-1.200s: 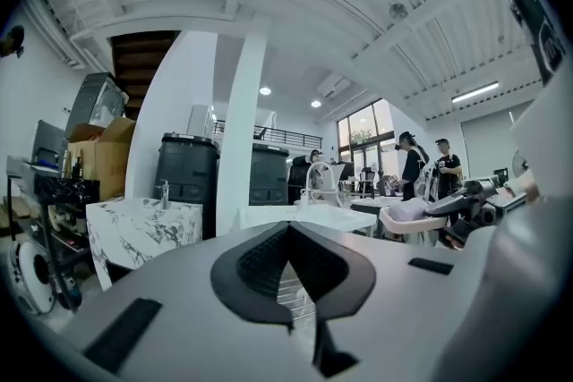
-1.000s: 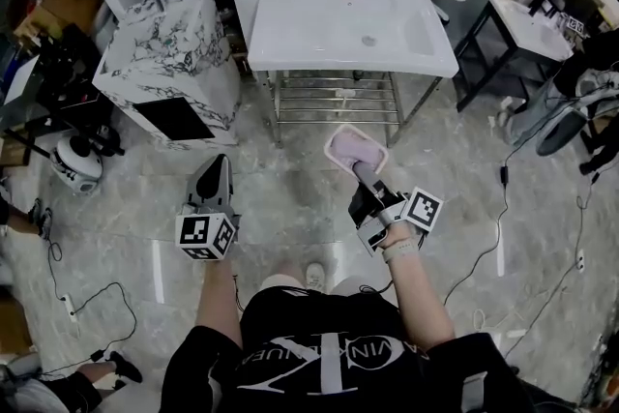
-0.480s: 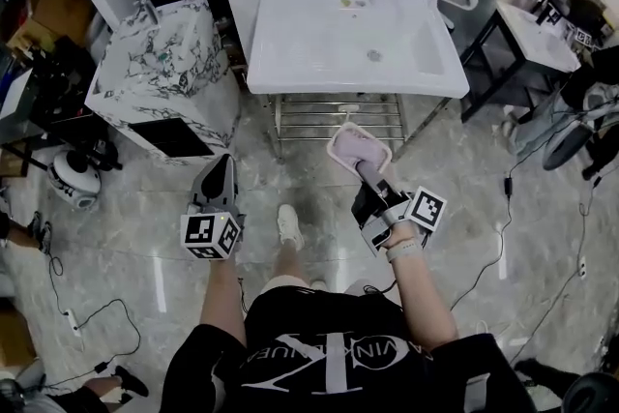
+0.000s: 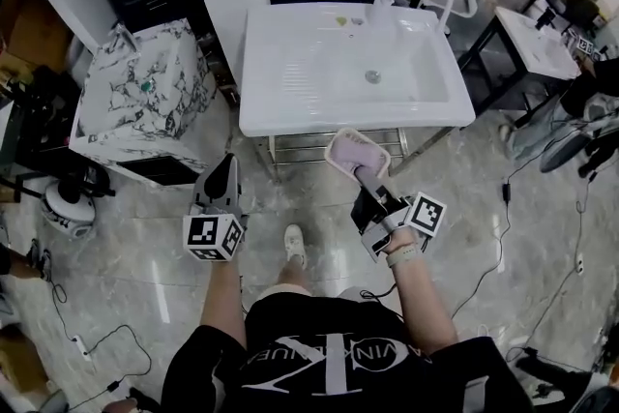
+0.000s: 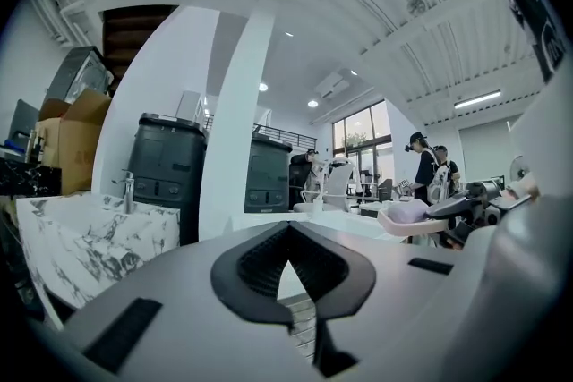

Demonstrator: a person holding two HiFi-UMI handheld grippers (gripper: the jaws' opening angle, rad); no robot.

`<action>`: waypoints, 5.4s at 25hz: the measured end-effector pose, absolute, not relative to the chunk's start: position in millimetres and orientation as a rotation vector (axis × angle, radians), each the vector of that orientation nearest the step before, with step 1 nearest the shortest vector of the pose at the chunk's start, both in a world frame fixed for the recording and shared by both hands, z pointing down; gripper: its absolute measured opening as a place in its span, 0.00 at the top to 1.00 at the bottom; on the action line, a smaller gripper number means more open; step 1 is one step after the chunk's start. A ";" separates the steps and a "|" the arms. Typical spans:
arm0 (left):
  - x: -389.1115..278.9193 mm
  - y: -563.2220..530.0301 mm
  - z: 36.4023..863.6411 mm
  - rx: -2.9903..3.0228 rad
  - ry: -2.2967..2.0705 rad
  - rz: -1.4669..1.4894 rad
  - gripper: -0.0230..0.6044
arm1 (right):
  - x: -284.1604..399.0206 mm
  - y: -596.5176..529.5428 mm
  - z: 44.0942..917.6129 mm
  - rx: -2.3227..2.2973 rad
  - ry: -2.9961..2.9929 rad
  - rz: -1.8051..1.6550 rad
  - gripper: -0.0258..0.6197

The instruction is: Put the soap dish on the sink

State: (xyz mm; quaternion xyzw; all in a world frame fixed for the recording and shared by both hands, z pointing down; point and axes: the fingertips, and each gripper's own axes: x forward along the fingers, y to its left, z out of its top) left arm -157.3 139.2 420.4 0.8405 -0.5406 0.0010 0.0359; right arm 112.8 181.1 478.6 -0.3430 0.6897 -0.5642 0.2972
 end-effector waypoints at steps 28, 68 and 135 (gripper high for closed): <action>-155.2 -17.8 410.8 2.635 -1.512 -0.039 0.94 | 72.0 31.4 465.6 -0.931 1.788 -1.499 0.82; -145.9 -191.0 417.2 2.574 -1.588 -0.052 0.94 | 61.5 -163.6 486.0 -0.890 1.808 -1.625 0.82; -53.4 -304.2 495.2 2.514 -1.410 0.020 0.94 | 21.2 -330.5 589.2 -0.827 1.733 -1.927 0.82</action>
